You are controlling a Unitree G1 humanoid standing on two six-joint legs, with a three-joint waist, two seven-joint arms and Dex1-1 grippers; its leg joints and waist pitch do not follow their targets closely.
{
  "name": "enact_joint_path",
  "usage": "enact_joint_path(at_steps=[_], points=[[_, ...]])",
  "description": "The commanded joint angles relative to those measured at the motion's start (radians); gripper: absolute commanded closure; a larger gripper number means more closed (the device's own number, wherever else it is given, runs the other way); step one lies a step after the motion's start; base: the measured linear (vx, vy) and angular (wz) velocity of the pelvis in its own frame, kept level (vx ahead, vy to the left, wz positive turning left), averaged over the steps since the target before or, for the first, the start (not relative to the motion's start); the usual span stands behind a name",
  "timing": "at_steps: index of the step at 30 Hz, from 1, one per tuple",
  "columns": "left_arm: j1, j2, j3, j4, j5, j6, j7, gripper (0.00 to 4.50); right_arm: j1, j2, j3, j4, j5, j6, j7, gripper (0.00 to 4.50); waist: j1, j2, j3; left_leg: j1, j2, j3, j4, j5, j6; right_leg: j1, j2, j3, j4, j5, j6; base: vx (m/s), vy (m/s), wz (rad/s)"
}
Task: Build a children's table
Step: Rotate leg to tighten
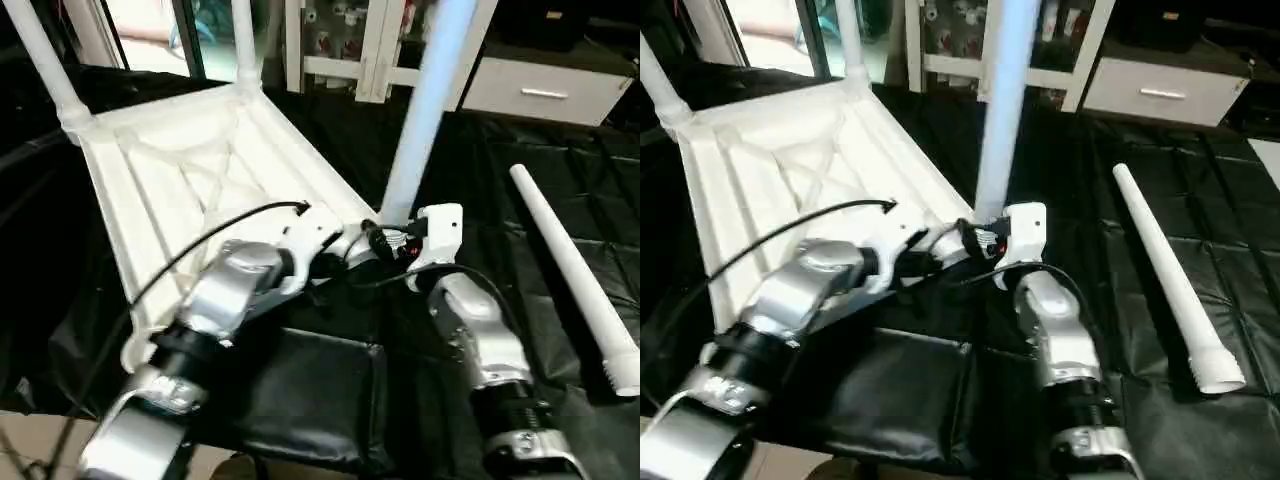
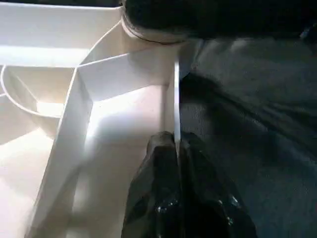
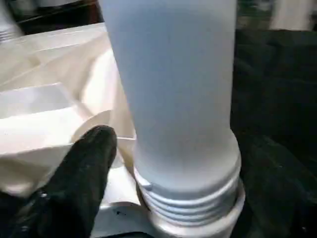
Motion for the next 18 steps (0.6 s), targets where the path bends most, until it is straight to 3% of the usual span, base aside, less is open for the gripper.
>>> enact_joint_path(at_steps=[1, 4, 8, 9, 18], points=[[0.021, 0.009, -0.025, -0.088, -0.078, -0.095, -0.114, 4.5, -0.018, -0.045, 0.045, -0.05, 0.024, 0.062, 0.1, 0.25, 0.002, -0.007, -0.081, 0.027, 0.043, -0.016, -0.055, -0.122, 0.125, 0.062, -0.041, 0.031, -0.04, -0.072, -0.257, 0.0, 0.0, 0.0], [0.062, 0.059, -0.033, -0.135, -0.105, -0.105, -0.191, 4.5, -0.007, -0.118, 0.062, -0.071, 0.044, 0.108, 0.228, 0.25, 0.009, -0.005, -0.08, 0.031, 0.046, -0.013, -0.054, -0.142, 0.124, 0.06, -0.042, 0.031, -0.041, -0.094, -0.274, 0.0, 0.0, 0.0], [0.108, 0.11, -0.045, -0.201, -0.139, -0.091, -0.271, 4.5, 0.015, -0.19, 0.076, -0.089, 0.059, 0.094, 0.354, 0.25, 0.023, -0.003, -0.077, 0.037, 0.051, -0.013, -0.058, -0.179, 0.096, 0.054, -0.043, 0.033, -0.045, -0.155, -0.261, 0.0, 0.0, 0.0], [0.111, 0.114, -0.047, -0.205, -0.14, -0.09, -0.276, 4.5, 0.017, -0.195, 0.077, -0.09, 0.063, 0.096, 0.364, 0.25, 0.024, -0.007, -0.078, 0.034, 0.051, -0.015, -0.059, -0.184, 0.089, 0.059, -0.046, 0.032, -0.044, -0.166, -0.257, 0.0, 0.0, 0.0], [0.151, 0.16, -0.043, -0.237, -0.154, -0.088, -0.321, 4.5, 0.056, -0.298, 0.08, -0.09, 0.114, 0.102, 0.561, 0.25, 0.026, -0.012, -0.076, 0.031, 0.049, -0.017, -0.059, -0.252, 0.065, 0.054, -0.049, 0.035, -0.056, -0.286, -0.221, 0.0, 0.0, 0.0]])
